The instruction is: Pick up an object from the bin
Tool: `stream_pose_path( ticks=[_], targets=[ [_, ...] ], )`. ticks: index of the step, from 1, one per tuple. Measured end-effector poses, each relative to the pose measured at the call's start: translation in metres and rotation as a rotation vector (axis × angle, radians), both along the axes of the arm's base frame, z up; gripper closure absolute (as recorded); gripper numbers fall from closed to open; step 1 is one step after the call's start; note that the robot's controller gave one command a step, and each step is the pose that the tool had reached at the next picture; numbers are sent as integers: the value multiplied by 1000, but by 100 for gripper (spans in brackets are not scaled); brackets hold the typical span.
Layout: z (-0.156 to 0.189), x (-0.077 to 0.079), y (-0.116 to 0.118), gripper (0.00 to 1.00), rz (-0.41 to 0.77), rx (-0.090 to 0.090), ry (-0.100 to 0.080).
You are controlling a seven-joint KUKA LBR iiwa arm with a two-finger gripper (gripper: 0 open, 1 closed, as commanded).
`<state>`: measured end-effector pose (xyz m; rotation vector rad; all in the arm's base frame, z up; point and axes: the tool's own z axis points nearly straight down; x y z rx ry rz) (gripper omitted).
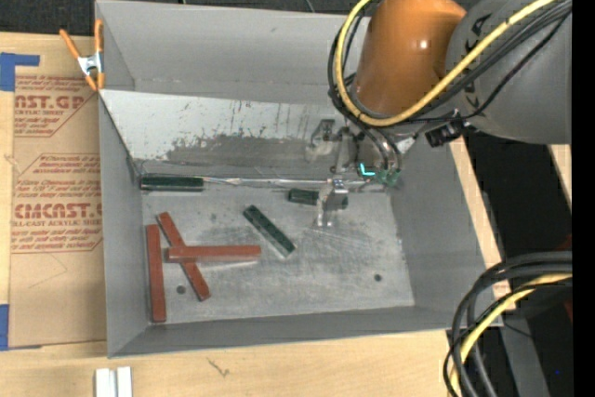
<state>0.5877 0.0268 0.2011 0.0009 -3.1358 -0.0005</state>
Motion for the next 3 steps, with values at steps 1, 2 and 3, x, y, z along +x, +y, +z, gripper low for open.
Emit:
stream_pose_path(
  ticks=[1,2,3],
  targets=[
    [5,2,0,0,-1,0,-8],
    [-71,4,-33,0,-94,1,-11],
    [-94,3,-42,0,-124,0,-2]
  ],
)
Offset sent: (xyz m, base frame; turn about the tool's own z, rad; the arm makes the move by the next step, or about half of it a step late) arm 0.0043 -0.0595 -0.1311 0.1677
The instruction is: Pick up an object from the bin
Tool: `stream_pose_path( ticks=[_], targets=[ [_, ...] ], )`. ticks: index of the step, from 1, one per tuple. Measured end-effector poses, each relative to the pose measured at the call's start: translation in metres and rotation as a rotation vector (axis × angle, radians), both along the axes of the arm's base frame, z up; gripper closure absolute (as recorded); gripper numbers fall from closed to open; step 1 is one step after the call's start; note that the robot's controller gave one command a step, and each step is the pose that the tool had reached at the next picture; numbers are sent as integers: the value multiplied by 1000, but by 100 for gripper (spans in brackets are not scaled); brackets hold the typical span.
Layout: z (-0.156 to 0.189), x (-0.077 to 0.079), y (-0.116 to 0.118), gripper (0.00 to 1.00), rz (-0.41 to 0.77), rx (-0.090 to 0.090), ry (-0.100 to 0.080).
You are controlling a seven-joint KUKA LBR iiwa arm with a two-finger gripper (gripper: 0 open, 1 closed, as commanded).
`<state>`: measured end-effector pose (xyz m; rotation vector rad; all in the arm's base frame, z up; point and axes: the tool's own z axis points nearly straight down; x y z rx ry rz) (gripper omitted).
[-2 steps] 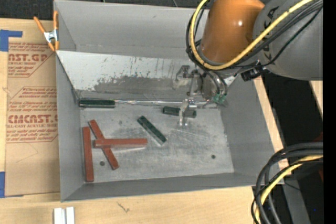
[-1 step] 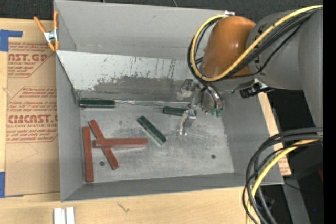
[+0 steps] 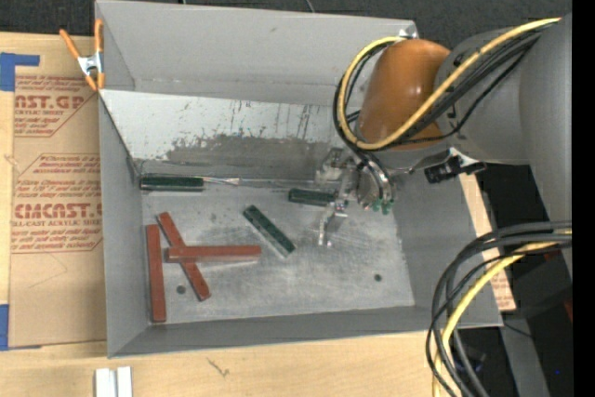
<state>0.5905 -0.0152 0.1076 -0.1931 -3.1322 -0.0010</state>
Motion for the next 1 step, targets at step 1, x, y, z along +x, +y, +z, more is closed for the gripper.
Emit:
stream_pose_path(
  ticks=[1],
  targets=[
    [10,2,2,0,-113,0,-6]
  ],
)
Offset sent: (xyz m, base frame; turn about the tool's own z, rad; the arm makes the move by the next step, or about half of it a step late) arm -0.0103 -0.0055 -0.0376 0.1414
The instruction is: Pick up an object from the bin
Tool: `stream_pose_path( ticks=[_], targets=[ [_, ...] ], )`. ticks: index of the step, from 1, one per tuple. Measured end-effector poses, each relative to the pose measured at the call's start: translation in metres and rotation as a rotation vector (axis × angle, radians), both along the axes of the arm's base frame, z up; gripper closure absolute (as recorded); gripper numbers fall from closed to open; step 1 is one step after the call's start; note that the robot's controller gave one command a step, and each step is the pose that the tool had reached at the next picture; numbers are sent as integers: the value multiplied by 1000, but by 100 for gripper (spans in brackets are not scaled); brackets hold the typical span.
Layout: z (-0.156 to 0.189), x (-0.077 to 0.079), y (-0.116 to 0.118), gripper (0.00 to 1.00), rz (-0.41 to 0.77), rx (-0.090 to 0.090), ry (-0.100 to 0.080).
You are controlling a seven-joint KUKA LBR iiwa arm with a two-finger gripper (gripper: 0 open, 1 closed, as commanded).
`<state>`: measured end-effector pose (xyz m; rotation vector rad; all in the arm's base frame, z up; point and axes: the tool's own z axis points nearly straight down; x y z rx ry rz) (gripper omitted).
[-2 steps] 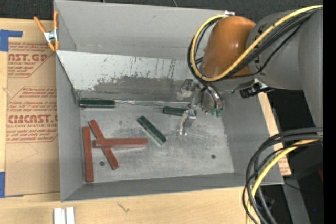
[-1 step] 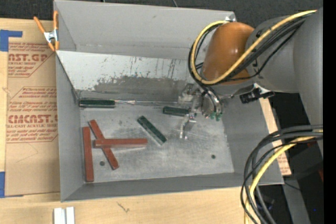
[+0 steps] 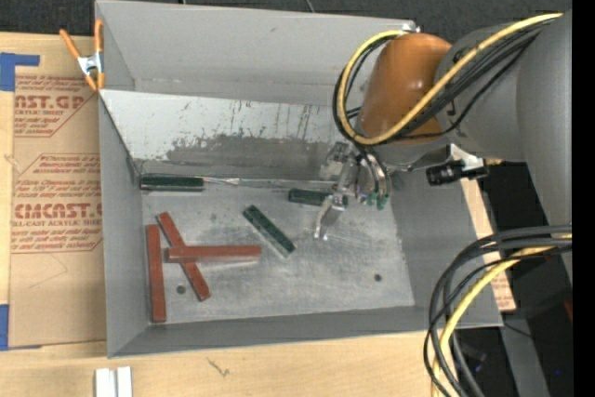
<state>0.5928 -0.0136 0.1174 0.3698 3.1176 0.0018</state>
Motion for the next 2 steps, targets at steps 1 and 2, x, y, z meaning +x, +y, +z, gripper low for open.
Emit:
stream_pose_path(
  ticks=[1,2],
  targets=[
    [-46,-10,-6,0,-28,-1,-10],
    [-41,5,-13,100,-157,1,-15]
  ],
)
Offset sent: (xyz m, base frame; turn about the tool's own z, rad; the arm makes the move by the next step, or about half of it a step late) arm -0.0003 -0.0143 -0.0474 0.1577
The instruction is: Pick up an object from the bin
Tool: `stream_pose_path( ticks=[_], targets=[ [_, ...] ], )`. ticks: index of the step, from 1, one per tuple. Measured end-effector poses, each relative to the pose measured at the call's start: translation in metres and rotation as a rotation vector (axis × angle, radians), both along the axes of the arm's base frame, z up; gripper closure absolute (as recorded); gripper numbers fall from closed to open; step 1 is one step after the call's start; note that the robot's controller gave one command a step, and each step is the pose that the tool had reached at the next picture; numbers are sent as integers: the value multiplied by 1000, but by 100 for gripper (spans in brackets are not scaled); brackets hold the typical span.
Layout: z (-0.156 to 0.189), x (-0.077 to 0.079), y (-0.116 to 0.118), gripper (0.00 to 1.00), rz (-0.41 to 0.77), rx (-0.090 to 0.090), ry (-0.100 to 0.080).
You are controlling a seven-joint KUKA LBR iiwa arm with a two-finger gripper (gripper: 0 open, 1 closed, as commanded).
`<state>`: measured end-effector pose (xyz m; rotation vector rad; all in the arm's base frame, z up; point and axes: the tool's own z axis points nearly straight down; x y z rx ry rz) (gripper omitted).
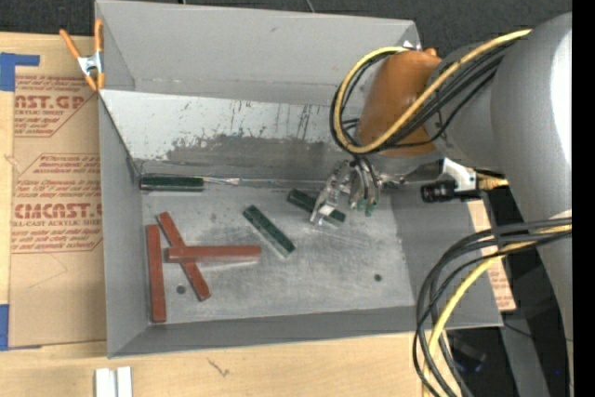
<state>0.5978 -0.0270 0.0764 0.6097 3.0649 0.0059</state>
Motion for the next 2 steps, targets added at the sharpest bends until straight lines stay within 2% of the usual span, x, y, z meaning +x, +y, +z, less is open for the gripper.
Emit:
stream_pose_path(
  ticks=[1,2],
  targets=[
    [0,0,0,100,0,0,0],
    [79,2,0,100,1,0,8]
  ],
)
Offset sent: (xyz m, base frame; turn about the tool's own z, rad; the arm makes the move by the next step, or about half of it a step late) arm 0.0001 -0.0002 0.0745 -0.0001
